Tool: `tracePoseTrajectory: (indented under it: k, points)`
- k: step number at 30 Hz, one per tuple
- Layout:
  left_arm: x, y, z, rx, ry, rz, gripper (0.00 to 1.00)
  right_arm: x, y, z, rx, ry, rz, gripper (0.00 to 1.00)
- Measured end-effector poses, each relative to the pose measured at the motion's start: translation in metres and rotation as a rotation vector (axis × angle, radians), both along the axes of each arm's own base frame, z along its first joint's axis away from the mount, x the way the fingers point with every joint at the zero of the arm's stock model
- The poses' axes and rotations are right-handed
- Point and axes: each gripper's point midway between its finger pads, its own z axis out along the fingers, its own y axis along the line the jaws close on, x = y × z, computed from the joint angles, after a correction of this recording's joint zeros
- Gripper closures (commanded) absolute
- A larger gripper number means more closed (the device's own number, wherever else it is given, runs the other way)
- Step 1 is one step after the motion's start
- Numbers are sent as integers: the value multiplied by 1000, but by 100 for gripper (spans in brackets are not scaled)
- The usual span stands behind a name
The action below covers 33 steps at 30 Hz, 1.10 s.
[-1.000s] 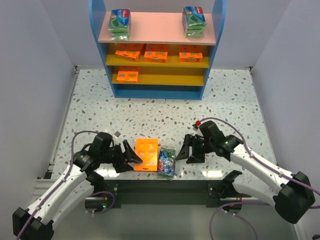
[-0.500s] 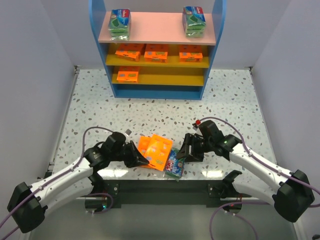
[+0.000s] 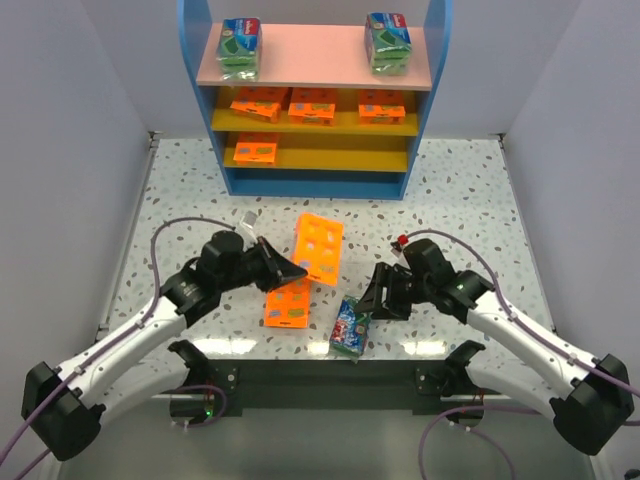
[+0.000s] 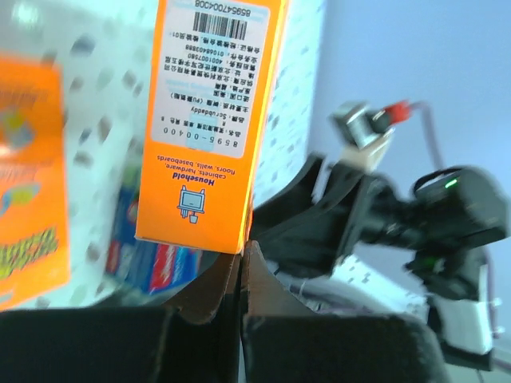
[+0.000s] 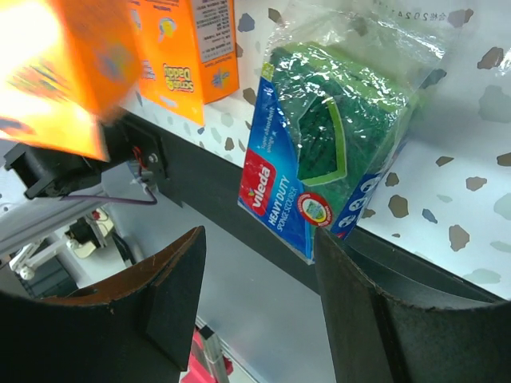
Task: Place and organize the cleaning sponges onto the shelf
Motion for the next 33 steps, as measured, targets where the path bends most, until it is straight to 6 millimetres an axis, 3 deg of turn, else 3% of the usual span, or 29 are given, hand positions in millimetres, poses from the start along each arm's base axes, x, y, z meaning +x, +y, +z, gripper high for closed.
tracePoseTrajectory:
  k: [3, 5, 9, 14, 22, 25, 30, 33]
  points:
    - [38, 0, 37, -87, -114, 56, 100, 1, -2, 9, 8, -29, -9, 40]
    - [61, 4, 47, -123, -155, 91, 100, 1, -4, 13, 10, -43, -16, 40]
    - [99, 5, 45, -163, -170, 110, 100, -4, -9, 14, 0, -41, -22, 40]
    - [135, -12, 43, -200, -167, 60, 100, -6, -14, 15, -11, -50, -36, 40]
    - [194, -17, 83, -274, -304, 58, 100, -14, -25, 25, 1, -82, -64, 40]
    - [208, -19, 75, -284, -291, 44, 100, -17, -28, 28, 6, -84, -75, 40]
    - [219, -31, 42, -279, -189, 7, 100, -20, -33, 27, -8, -85, -92, 40]
    - [219, -30, 40, -278, -180, 7, 100, -22, -37, 26, -19, -81, -99, 40]
